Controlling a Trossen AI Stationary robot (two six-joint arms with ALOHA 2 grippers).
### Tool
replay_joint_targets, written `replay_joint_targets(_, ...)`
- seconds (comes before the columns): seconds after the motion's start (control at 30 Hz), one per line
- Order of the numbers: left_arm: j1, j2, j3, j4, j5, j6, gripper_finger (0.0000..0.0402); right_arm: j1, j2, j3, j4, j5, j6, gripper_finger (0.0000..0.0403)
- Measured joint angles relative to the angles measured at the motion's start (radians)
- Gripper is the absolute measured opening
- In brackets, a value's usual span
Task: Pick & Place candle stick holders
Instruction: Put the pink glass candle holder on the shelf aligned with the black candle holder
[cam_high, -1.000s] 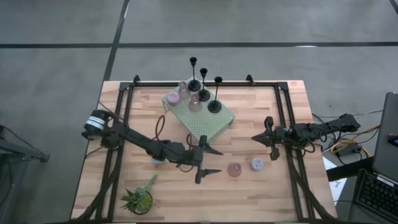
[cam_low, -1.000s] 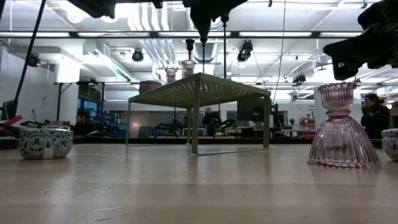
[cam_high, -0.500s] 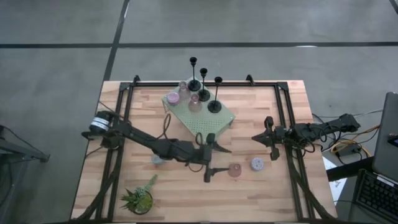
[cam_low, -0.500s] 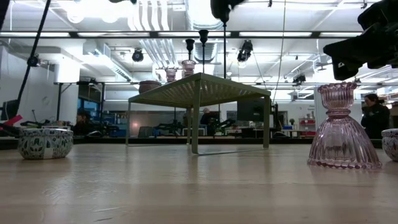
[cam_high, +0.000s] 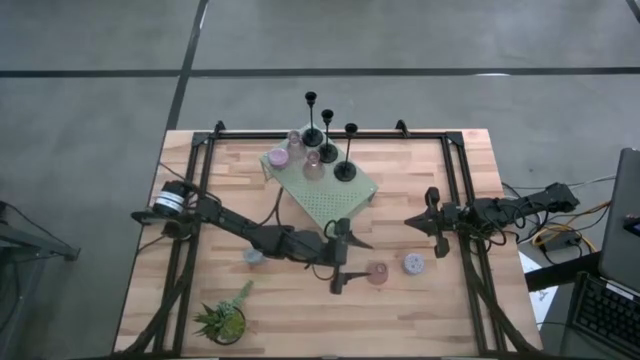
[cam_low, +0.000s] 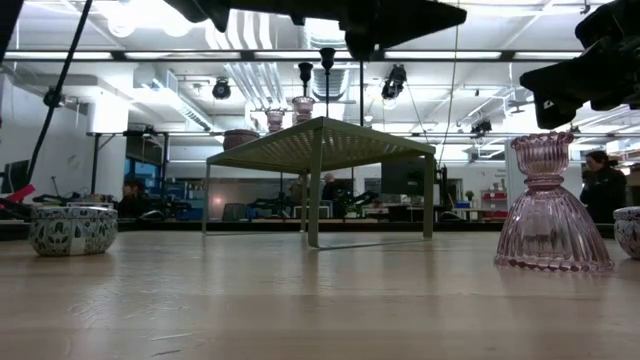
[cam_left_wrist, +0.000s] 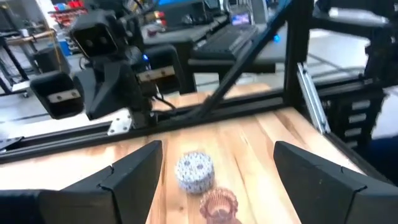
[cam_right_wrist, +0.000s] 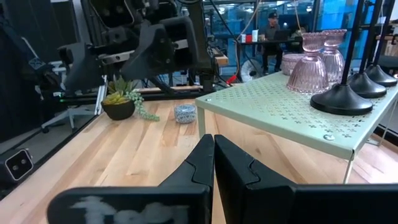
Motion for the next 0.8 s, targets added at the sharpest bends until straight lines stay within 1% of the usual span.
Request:
replay_joint_targets(0.1, 0.000, 0.000, 0.000, -0.034, 0.026, 0.009, 0.0312, 0.000, 0.000, 0.000, 0.000, 0.000, 0.001, 0.0008)
replay_joint_targets(0.47, 0.008, 0.004, 0.002, -0.082, 0.025, -0.009, 0.0312, 0.000, 0.000, 0.000, 0.000, 0.000, -0.003, 0.0008)
replay_joint_targets(0.57, 0.014, 0.028, 0.012, -0.066, 0.019, -0.029, 0.0312, 0.000, 0.000, 0.000, 0.000, 0.000, 0.001, 0.0008)
replay_joint_targets(0.63, 0.021, 0.066, 0.043, -0.062, 0.020, -0.041, 0.0312, 0.000, 0.000, 0.000, 0.000, 0.000, -0.002, 0.0008)
replay_joint_targets(0.8, 0.027, 0.145, 0.118, -0.114, 0.020, -0.026, 0.0312, 0.000, 0.007, 0.000, -0.001, 0.000, -0.003, 0.0008)
